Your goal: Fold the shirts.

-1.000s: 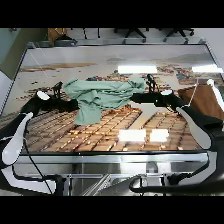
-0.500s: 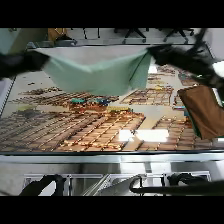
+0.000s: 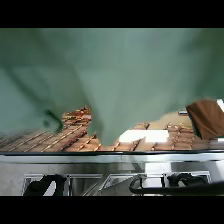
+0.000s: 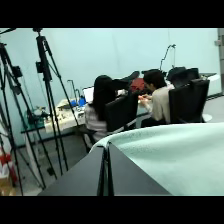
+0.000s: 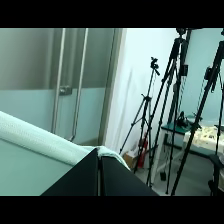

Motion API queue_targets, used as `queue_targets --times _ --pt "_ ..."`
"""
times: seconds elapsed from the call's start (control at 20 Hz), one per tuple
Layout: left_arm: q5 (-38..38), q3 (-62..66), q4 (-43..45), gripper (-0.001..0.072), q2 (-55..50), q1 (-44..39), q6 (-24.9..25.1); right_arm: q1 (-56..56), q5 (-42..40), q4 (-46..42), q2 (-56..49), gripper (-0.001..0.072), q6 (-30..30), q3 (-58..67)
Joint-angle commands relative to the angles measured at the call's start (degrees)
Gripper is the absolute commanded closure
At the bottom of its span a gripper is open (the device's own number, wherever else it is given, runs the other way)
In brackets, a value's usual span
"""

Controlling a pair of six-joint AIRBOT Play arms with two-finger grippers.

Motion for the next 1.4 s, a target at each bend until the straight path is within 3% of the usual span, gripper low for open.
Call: queue_targets --times 0.0,0.2,0.4,0.6,0.75,0.8,0.85,0.9,0.95,1.2,1.35 --pt "1.8 -4.5 2.3 0.0694 -2.4 0.0 0.4 0.0 1.9 -1.6 -5.7 0.0695 0.0 0.6" --pt "5.5 -11.2 2.2 0.0694 -16.4 -0.1 2.7 0.0 2.6 -4.0 -21.5 0.0695 0.0 0.5" --pt "9.0 -11.6 2.3 0.0694 -37.6 -4.1 8.4 0.0 0.7 -4.9 -40.7 0.0695 0.0 0.5" --pt "13.2 -11.6 2.3 0.0693 -57.0 -5.4 7.9 0.0 -4.5 -4.0 -58.4 0.0694 0.0 0.6" --pt "13.6 -11.6 2.3 0.0688 -63.3 -5.3 5.3 0.0 -4.4 -2.0 -64.0 0.0683 0.1 0.6" --pt "13.2 -11.6 2.3 0.0687 -63.8 -5.2 5.2 0.0 -4.4 -2.0 -64.1 0.0597 0.1 0.6" --pt "12.1 -11.4 2.3 0.0579 -63.4 -4.9 5.2 -0.2 -4.2 -2.1 -63.4 0.0383 0.0 0.6" --pt "9.4 -10.3 2.4 0.0145 -62.8 -4.6 5.2 -0.8 -2.6 -2.2 -62.0 0.0325 0.1 0.6" --pt "5.6 -8.2 2.4 0.0037 -61.9 -3.9 4.3 -2.2 0.6 -2.5 -59.9 0.033 0.5 0.6" --pt "-18.2 -0.4 2.6 0.0037 -55.6 4.9 -3.5 -17.2 21.0 -10.2 -47.4 0.033 15.2 0.5" --pt "-26.4 -11.7 1.5 0.0038 -49.6 10.5 -4.3 -27.6 30.7 -13.1 -43.8 0.0331 18.3 -3.0"
